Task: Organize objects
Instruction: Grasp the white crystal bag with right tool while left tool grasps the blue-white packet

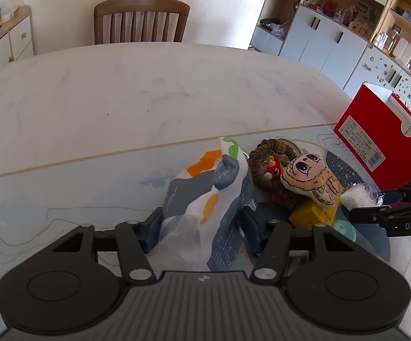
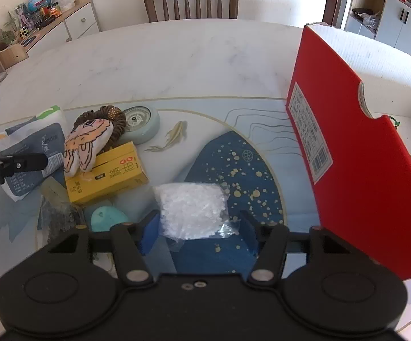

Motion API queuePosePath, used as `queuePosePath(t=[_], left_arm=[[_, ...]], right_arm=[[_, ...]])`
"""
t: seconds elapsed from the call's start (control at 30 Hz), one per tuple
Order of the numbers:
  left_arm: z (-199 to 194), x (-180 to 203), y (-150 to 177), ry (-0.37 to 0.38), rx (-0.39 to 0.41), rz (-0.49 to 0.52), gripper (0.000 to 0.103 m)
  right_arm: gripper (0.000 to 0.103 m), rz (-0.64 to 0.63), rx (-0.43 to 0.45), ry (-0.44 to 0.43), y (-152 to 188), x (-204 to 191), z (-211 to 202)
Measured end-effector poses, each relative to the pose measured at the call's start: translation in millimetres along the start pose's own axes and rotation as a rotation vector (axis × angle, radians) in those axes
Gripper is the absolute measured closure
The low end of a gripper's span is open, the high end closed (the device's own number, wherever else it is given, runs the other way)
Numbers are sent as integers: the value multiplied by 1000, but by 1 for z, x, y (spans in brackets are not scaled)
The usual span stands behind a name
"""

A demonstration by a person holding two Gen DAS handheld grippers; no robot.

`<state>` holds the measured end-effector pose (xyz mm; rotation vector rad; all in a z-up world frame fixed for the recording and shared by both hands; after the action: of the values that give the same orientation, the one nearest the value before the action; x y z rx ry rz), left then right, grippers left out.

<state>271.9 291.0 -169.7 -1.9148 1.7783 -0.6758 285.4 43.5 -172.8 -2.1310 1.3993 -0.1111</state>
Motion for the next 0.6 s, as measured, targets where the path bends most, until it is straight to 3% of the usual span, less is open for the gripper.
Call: queuePosePath(t=[0.27,0.6], left_arm=[[-8,-1,4,-25,-5,-61,65],[-35,2,4,-46,21,-104,68]], right_arm=[[61,15,6,-12,2,1,-5],[66,20,44,-26,5,0,-31]])
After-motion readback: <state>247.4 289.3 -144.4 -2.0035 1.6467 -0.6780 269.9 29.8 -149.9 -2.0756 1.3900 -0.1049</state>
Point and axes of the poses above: each gripper's, at about its wrist camera, not at the fingertips, and z roughly the way its jaws point, x to its right, y to its underside, the point moved 1 cm from there along z, roughly the way its jaws point, and after that the axes turned 11 degrees about -y, right-handed, at the moved point
